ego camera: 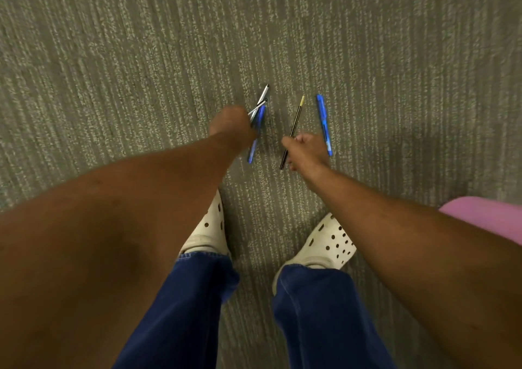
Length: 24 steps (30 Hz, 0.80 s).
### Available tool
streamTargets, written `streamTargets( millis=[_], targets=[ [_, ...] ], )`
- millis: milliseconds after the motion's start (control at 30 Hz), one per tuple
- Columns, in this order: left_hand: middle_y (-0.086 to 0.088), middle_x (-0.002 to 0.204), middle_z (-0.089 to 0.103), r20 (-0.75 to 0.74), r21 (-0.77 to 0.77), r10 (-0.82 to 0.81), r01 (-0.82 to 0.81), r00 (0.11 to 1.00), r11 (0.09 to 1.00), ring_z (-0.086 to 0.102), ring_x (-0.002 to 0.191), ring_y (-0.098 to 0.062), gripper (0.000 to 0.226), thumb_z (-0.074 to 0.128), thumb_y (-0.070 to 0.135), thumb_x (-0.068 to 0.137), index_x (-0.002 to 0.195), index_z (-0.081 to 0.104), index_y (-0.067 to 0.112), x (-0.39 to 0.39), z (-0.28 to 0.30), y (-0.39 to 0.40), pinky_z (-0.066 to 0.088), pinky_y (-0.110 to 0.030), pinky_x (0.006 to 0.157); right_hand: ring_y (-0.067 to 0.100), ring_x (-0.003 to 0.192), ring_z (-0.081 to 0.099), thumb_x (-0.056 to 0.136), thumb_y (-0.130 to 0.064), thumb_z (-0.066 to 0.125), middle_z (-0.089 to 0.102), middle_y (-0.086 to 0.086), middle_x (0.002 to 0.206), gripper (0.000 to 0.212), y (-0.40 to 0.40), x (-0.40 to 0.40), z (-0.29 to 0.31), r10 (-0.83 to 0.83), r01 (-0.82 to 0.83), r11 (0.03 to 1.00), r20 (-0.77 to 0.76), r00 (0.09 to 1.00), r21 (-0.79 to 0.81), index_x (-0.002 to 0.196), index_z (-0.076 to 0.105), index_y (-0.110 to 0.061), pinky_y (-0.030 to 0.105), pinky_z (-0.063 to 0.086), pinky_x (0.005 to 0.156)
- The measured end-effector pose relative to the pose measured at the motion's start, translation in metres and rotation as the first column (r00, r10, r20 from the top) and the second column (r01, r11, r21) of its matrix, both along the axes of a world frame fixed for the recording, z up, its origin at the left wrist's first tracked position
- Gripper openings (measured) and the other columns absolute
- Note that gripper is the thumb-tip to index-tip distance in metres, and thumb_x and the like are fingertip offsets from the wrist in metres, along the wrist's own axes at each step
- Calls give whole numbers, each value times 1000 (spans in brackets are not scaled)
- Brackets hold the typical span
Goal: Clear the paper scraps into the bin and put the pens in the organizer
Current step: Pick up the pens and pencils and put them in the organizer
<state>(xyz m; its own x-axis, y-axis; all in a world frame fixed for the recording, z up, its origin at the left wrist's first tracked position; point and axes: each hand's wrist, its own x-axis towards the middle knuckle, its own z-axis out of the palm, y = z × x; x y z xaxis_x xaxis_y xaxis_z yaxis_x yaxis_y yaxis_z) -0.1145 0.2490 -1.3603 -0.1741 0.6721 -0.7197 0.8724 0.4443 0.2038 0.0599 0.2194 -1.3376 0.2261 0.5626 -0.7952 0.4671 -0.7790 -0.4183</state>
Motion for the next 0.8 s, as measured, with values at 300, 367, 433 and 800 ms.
streamTargets(
  millis=[300,367,433,800],
  targets=[
    [-18,88,77,482,-184,525,-505,702,844,64,63,-22,17,56,15,98,94,72,11,19,70,-27,43,-28,53,23,72,68,95,-9,65,66,10,75,23,-23,-9,65,-328,324,943,-347,879,-71,74,59,-16,34,62,60],
    [-10,84,74,566,-264,588,-548,578,793,63,63,-17,20,55,16,100,105,73,12,27,108,-39,43,-25,56,25,76,73,95,-8,67,72,12,80,19,-25,-9,98,-365,368,927,-412,835,-76,78,60,-14,34,65,64],
    [-2,83,72,619,-295,611,-575,494,763,64,61,-7,22,59,20,101,115,74,11,32,150,-46,45,-18,53,27,82,75,94,-6,70,72,16,88,14,-25,-5,137,-377,393,917,-462,803,-67,85,60,-11,35,66,69],
    [22,70,67,789,-191,400,-432,467,881,58,57,8,24,63,36,100,114,76,21,79,411,-10,42,-12,47,24,85,76,92,7,62,70,22,94,17,15,65,405,-230,327,937,-495,838,118,98,61,-8,35,65,69]
  ],
)
